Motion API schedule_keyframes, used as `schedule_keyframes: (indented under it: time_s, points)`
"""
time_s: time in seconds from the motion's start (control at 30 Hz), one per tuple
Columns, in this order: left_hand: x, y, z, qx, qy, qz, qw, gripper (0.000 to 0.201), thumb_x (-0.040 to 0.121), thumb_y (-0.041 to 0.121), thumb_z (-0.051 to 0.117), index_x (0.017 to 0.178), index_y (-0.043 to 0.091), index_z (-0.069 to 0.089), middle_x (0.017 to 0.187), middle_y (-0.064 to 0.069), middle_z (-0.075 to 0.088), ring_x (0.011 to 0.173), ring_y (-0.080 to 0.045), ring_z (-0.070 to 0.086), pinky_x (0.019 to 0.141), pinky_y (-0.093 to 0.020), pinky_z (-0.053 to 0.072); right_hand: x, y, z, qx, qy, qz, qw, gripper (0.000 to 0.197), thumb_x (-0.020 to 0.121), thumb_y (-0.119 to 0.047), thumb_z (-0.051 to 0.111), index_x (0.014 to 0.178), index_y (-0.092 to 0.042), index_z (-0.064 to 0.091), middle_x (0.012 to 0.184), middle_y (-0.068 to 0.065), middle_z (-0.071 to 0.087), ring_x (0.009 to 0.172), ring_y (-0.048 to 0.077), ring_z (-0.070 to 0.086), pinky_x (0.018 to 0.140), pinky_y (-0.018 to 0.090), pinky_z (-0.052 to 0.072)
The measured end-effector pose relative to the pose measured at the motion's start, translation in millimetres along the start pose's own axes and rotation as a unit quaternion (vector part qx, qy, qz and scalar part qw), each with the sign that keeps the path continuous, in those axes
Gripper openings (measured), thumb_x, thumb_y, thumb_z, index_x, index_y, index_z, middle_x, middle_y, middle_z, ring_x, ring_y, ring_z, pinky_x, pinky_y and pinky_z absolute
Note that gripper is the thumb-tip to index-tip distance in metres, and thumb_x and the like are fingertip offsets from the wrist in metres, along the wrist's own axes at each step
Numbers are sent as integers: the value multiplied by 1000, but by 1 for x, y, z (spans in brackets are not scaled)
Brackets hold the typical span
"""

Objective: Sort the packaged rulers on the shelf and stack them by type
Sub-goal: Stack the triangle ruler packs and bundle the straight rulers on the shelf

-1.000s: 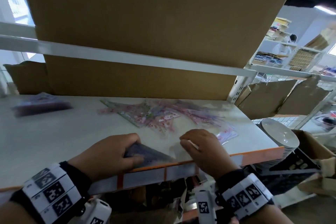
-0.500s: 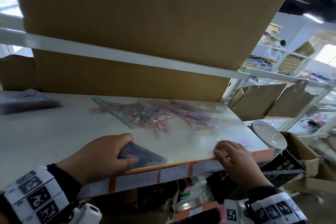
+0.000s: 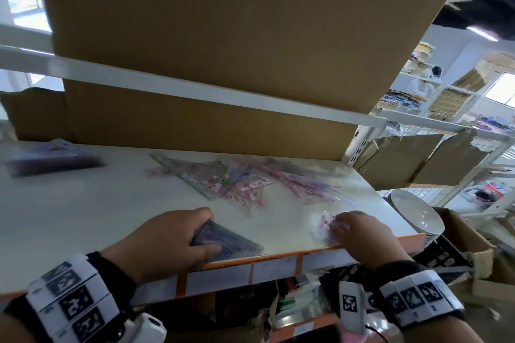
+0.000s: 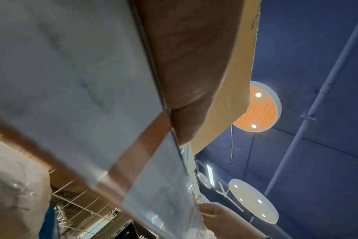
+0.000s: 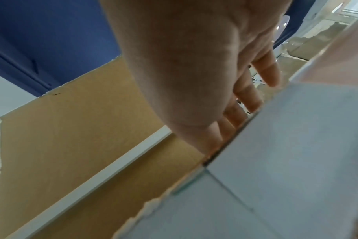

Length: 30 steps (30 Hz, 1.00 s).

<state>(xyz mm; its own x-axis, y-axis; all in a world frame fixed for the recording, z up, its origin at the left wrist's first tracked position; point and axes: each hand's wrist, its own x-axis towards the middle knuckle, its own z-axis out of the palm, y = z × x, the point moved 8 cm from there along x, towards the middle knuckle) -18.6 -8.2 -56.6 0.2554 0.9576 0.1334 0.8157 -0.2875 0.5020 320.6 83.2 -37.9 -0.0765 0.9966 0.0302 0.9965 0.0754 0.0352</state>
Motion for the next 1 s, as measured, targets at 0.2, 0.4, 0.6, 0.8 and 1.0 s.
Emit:
schedule_keyframes:
  time_s: [0.2, 0.4, 0.6, 0.8, 1.0]
  points:
    - [1, 3, -2, 12, 3, -10, 1000, 35, 82, 63, 59, 89, 29, 50, 73, -1, 56, 67, -12, 52, 54, -25, 33, -6, -80, -7, -15, 6, -211, 977, 22, 95, -37, 51, 103, -27, 69, 102, -4, 68, 97, 20, 61, 83, 27, 42]
    - [1, 5, -5, 11, 3, -14, 1000, 35, 81, 63, 60, 88, 31, 50, 69, 3, 54, 66, -10, 52, 52, -23, 32, -9, -136, -2, 84, -74, -247, 963, 56, 80, -53, 58, 126, -22, 61, 125, 1, 61, 116, 23, 55, 97, 33, 44]
    - [2, 4, -5, 24, 1, -11, 1000, 36, 81, 63, 60, 91, 30, 50, 76, 7, 57, 68, -6, 52, 59, -26, 38, 3, -99, -2, 20, -97, -175, 980, 67, 79, -48, 71, 140, -33, 47, 132, -7, 57, 121, 16, 53, 102, 33, 42]
    - [2, 3, -6, 21, 7, -12, 1000, 37, 80, 64, 58, 93, 29, 51, 71, 7, 53, 65, -5, 50, 54, -21, 32, 4, -102, 5, 63, -99, -203, 972, 22, 85, -27, 65, 107, -29, 63, 99, -11, 58, 88, 7, 53, 72, 21, 39]
    - [1, 3, -5, 17, 6, -11, 1000, 38, 80, 63, 59, 91, 28, 50, 69, 4, 51, 64, -8, 49, 54, -25, 32, 15, -64, -6, 159, 0, -141, 977, 21, 89, -24, 64, 71, -29, 53, 73, -8, 59, 68, 4, 53, 60, 22, 40]
